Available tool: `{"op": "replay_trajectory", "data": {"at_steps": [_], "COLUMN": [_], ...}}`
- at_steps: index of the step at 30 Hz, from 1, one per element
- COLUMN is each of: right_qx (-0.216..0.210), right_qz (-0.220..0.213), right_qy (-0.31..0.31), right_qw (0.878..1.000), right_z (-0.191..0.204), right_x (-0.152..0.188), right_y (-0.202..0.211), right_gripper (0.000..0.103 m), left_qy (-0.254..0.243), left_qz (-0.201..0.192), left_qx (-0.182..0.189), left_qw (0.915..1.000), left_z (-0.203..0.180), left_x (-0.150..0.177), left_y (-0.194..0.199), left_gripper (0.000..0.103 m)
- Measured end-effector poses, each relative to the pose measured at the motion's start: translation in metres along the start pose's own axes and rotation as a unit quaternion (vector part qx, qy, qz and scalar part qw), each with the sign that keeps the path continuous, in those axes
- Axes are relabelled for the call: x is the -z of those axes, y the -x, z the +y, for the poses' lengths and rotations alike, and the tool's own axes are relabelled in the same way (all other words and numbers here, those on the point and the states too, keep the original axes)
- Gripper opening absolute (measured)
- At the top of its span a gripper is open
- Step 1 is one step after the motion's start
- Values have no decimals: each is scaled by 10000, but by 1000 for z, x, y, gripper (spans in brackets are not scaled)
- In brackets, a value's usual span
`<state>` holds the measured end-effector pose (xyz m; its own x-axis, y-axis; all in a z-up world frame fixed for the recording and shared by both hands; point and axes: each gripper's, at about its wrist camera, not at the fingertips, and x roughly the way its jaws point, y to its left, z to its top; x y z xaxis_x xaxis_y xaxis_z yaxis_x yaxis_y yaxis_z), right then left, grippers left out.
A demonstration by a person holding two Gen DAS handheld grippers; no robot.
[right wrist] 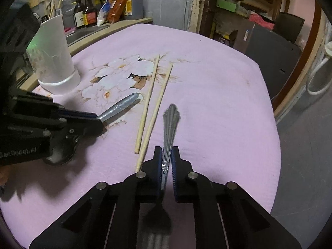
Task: Organize utensils
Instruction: 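Lift the spoon and fork and carry both over the white caddy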
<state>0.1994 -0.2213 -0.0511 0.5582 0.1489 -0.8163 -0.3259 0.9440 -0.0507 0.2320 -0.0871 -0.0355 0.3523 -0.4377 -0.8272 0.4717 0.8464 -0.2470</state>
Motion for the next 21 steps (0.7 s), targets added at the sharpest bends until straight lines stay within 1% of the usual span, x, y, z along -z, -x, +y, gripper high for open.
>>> {"op": "replay_trajectory", "data": {"at_steps": [3, 5, 6, 7, 9, 11, 12, 13, 14, 17, 20, 21], "right_qx": [-52, -84, -40, 13, 73, 198, 261, 298, 332, 495, 596, 595], "right_qz": [-182, -445, -600, -798, -1252, -1685, -1865, -2014, -2169, -2578, -2899, -2949], "right_qy": [-216, -340, -341, -324, -294, -198, -181, -170, -157, -64, -15, -16], "right_qw": [9996, 9984, 9976, 9963, 9917, 9853, 9819, 9789, 9755, 9649, 9552, 9537], "right_z": [-6, -6, -4, -1, 5, 13, 17, 20, 23, 32, 38, 39], "right_x": [2, 8, 10, 12, 14, 18, 21, 22, 24, 27, 25, 25], "right_y": [6, 14, 20, 27, 43, 58, 64, 69, 73, 82, 89, 90], "right_gripper": [5, 5, 5, 5, 5, 5, 5, 5, 5, 5, 5, 5], "left_qy": [9, -29, -48, -85, -168, -187, -182, -176, -165, -97, -29, -18], "left_qz": [-264, -583, -692, -888, -1281, -1627, -1746, -1950, -2087, -2420, -2540, -2562], "left_qx": [48, 19, -14, -103, -281, -319, -332, -352, -388, -505, -498, -491], "left_qw": [9996, 9983, 9976, 9960, 9912, 9860, 9839, 9800, 9771, 9689, 9659, 9654], "left_z": [0, 0, -1, -1, -8, -10, -10, -10, -11, -9, -9, -7], "left_x": [6, 11, 12, 14, 17, 22, 24, 27, 29, 30, 29, 31], "left_y": [9, 21, 24, 29, 35, 45, 48, 54, 57, 66, 67, 69], "left_gripper": [3, 3, 3, 3, 3, 3, 3, 3, 1, 0, 0, 0]}}
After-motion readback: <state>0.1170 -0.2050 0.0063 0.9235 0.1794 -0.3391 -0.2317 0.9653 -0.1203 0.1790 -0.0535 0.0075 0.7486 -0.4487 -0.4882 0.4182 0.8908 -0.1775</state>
